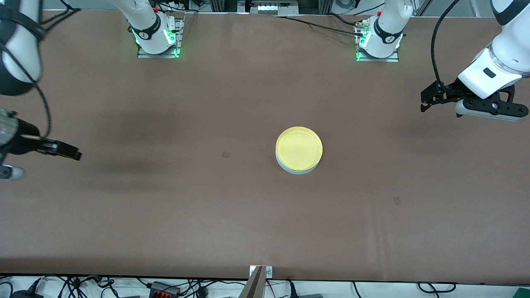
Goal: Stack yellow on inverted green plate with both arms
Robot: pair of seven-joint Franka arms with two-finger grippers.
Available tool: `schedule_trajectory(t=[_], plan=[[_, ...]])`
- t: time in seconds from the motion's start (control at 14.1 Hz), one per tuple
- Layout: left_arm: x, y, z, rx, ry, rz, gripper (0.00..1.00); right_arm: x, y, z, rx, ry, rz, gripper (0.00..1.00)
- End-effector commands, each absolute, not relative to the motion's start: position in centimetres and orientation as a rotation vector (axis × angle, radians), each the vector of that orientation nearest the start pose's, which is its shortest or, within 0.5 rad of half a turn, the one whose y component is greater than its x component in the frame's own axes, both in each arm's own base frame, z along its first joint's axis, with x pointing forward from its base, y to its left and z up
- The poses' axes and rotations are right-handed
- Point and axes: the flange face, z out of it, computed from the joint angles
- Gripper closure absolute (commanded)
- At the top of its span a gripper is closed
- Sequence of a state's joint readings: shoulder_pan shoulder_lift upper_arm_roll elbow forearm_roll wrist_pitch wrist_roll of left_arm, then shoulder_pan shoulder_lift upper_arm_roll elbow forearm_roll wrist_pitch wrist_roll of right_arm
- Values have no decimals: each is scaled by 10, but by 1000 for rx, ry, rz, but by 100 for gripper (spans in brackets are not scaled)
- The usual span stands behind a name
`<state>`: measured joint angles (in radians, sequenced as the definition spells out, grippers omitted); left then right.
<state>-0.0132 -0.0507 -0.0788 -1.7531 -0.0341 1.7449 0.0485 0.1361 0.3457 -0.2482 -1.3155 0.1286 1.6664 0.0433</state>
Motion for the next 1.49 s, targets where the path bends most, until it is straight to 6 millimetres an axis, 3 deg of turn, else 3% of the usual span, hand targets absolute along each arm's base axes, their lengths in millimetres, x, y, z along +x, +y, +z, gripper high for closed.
schedule_trajectory(t=[0.0, 0.21, 0.35, 0.57, 1.06, 1.21, 1.42], plan=[[551, -54, 587, -3142, 248, -84, 0, 641, -63, 572, -3076, 153, -66, 0], [551, -55, 587, -3142, 250, -84, 0, 625, -65, 601, -3087, 137, -95, 0], [551, -54, 587, -3142, 250, -84, 0, 620, -49, 613, -3127, 76, -114, 0], [552, -54, 590, -3139, 258, -94, 0, 613, -41, 612, -3156, 35, -72, 0], [553, -53, 590, -3140, 256, -94, 0, 566, -40, 597, -3194, 34, 6, 0], [553, -53, 590, -3140, 256, -94, 0, 547, -39, 595, -3193, 30, -40, 0], [553, -53, 590, -3138, 256, -94, 0, 544, -38, 594, -3194, 22, -50, 0]])
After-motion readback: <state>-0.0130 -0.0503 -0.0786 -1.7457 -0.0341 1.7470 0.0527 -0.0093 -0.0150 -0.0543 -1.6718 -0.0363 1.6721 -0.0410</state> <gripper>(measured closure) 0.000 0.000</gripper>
